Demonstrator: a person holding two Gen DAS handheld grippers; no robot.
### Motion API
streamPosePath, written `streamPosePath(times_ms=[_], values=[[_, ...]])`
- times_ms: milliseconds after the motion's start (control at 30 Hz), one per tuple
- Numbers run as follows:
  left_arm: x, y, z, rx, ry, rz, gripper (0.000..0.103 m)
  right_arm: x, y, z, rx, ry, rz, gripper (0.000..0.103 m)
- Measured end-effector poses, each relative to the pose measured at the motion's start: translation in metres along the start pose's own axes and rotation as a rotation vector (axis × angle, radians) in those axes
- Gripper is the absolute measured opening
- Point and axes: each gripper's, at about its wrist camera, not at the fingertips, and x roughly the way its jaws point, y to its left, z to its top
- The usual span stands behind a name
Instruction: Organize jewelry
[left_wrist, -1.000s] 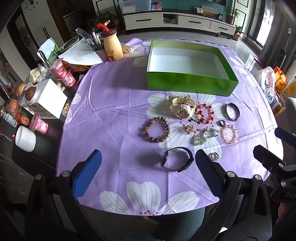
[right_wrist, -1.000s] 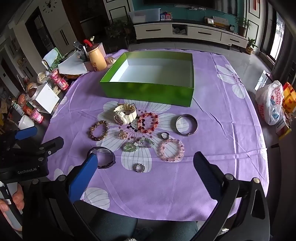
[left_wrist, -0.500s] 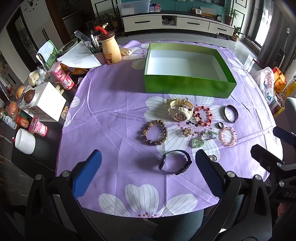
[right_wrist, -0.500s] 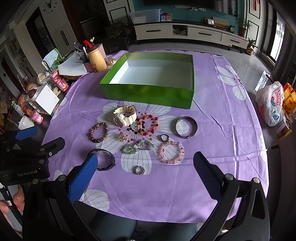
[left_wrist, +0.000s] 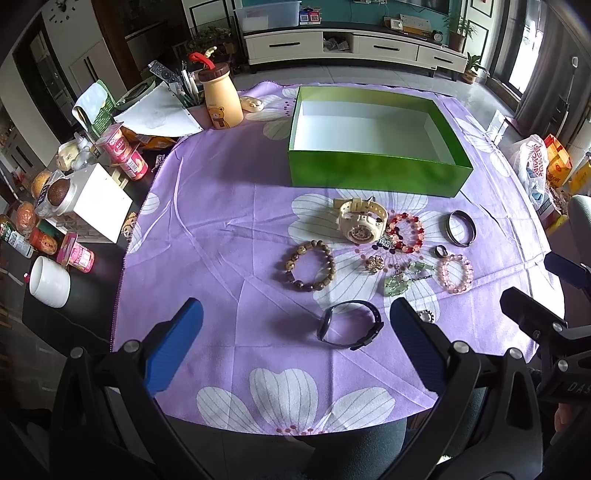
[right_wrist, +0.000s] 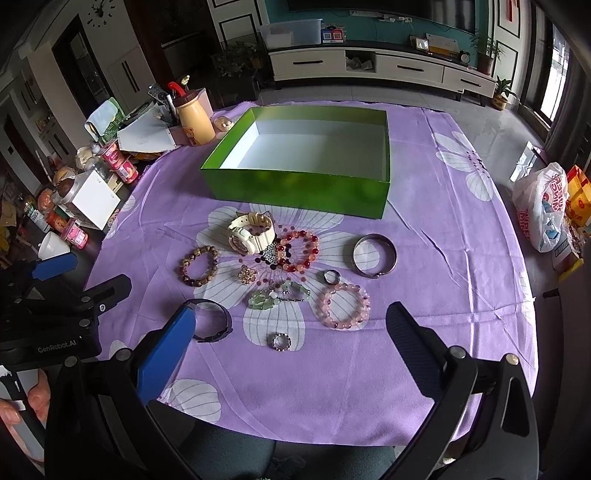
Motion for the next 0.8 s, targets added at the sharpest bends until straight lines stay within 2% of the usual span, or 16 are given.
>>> streamPosePath(times_ms=[800], values=[[0.0016, -0.0020, -0.0016, 0.007, 0.000, -0.004, 0.101, 0.0040, -0.0017, -0.0046, -0.002, 0.010, -0.012, 0.102]])
